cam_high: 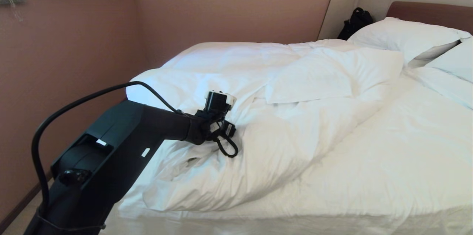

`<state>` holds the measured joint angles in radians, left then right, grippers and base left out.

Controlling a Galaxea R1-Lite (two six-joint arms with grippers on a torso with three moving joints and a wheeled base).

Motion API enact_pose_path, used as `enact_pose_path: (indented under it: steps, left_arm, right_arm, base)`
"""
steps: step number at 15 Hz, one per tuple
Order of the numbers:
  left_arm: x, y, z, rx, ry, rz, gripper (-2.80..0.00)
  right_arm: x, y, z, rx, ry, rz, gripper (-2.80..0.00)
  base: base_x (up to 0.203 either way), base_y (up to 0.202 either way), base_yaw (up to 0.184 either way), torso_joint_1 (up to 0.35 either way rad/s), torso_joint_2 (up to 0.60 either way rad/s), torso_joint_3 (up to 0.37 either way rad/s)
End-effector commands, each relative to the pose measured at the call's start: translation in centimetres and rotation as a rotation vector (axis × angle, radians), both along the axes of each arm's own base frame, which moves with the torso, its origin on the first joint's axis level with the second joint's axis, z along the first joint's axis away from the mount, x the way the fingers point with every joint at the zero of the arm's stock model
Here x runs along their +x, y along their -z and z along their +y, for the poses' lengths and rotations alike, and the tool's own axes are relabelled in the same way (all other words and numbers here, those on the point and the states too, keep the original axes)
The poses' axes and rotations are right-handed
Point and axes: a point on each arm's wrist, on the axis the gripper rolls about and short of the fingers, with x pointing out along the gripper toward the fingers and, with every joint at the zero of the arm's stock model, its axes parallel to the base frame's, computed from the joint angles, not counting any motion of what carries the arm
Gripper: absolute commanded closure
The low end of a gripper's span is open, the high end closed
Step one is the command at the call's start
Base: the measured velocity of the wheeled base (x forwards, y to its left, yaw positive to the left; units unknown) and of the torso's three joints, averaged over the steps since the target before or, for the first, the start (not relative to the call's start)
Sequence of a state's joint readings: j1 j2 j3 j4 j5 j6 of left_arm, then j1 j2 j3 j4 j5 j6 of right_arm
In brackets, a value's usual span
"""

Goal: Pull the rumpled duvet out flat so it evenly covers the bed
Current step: Hold the folded corner of the quilt

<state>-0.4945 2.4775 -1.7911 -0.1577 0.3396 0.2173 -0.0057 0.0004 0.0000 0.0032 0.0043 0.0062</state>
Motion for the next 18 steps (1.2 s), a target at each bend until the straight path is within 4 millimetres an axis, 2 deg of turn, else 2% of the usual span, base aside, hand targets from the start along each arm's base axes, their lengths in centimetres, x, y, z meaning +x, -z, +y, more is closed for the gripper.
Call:
enact_pose_path:
  steps: [1,4,6,8,13,15,18]
  left_arm:
    - [0.4,1.1,0.3,0.011,-0.011,0.019,-2.8]
    - [0.8,1.4,0.8,0.01,-0.024,0.022,-2.8]
    - [1.0,1.9,0.8,0.011,-0.026,0.026,0.0]
    - [1.1,2.1,0.8,0.01,-0.03,0.027,0.0]
    - [1.2,1.2,0.9,0.002,-0.038,0.006,0.0]
    - [1.0,0.3,1.1,-0.003,-0.039,-0.005,0.0]
    - [-0.1,-2.7,1.8,-0.011,-0.058,-0.044,0.0]
  right_arm:
    - [0.0,0.0,0.0,-0.002,0.0,0.001,0.0]
    - [0.0,0.0,0.0,-0.002,0.0,0.001,0.0]
    - [0.0,0.0,0.0,0.0,0.0,0.001,0.0]
    - [0.0,0.0,0.0,0.0,0.0,0.001,0.0]
    - [0.0,0.0,0.0,0.0,0.0,0.001,0.0]
    - [0.0,0.0,0.0,0.0,0.0,-0.001,0.0]
    - [0.0,0.0,0.0,0.0,0.0,0.0,0.0]
  base:
    - [0.0,0.0,0.0,0.0,0.0,0.0]
    - [0.0,0.0,0.0,0.0,0.0,0.0]
    - [0.0,0.0,0.0,0.0,0.0,0.0]
    - [0.0,0.0,0.0,0.0,0.0,0.0]
    - [0.0,0.0,0.0,0.0,0.0,0.0]
    - [0.0,0.0,0.0,0.0,0.0,0.0]
    - [0.0,0.0,0.0,0.0,0.0,0.0]
